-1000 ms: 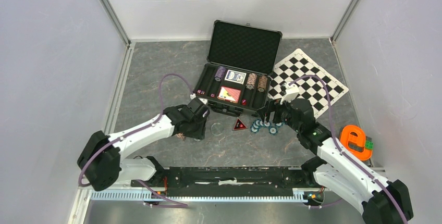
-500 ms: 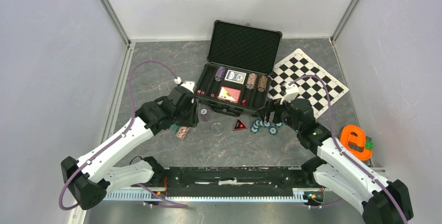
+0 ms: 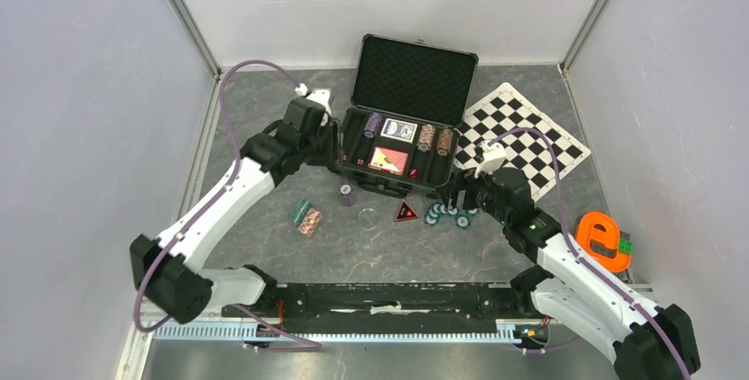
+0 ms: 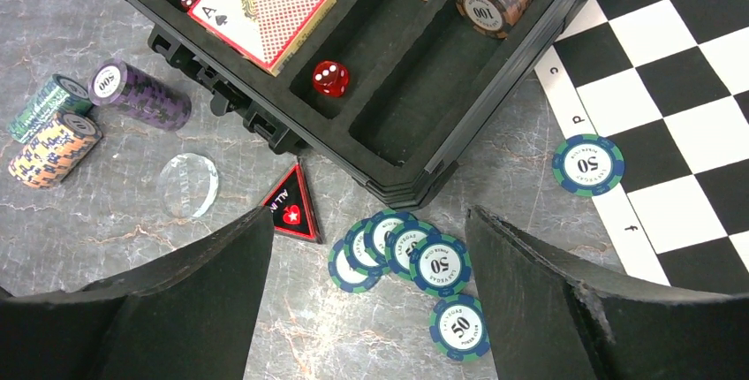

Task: Pack up texas hold em set

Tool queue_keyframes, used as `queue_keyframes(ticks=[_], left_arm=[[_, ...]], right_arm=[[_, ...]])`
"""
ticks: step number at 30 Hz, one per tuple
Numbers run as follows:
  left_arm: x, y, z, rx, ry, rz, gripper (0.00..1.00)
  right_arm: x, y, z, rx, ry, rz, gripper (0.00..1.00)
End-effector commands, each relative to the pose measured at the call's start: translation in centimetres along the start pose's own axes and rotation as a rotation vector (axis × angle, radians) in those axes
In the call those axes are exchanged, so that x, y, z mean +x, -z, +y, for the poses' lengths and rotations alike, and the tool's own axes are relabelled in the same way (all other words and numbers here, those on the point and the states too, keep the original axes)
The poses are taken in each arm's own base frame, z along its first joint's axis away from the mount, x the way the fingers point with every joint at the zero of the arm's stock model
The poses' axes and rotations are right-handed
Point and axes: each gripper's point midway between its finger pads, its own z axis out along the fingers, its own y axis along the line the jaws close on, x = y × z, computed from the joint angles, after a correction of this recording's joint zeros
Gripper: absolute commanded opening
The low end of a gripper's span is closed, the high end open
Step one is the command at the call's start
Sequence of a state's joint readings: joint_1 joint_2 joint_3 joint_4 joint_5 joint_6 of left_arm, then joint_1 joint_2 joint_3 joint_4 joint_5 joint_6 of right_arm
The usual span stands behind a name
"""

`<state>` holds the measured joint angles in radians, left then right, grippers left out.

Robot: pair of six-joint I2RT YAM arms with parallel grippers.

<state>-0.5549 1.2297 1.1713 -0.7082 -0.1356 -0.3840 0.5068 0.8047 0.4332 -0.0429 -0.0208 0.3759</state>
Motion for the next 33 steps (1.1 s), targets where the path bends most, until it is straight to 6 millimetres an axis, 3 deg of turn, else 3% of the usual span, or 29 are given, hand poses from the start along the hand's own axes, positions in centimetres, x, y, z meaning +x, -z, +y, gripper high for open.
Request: queue_keyframes(ticks=[1,7,13,22,33], left_arm=[[-6.5,-1.7,-3.3,0.130,-0.053,-0.142,0.02],[-7.3,-6.8,-4.5,0.133,-0.084,-0.068,0.02],[-5.8,-11.4,-4.9,0.131,-0.110,0.041,0.02],[-4.6,-15.3,-4.7,0.118,-0.150,0.076,0.02],[-3.3,-18.0,-4.1,0.109,-0.156,0.077,0.02]], right_arm=[[-1.2,-0.1,0.1,0.006,0.026,-0.026,0.85],[-1.6,-0.4,-0.3,0.030,0.028,-0.030,0.85],[-1.8,-0.6,-0.2,0.033,0.017,-0.034,0.86],[-1.8,-0.8,-0.1,0.027,0.021,-0.023,0.85],[-1.7,-1.0,-0.1,0.029,0.020,-0.015,0.85]])
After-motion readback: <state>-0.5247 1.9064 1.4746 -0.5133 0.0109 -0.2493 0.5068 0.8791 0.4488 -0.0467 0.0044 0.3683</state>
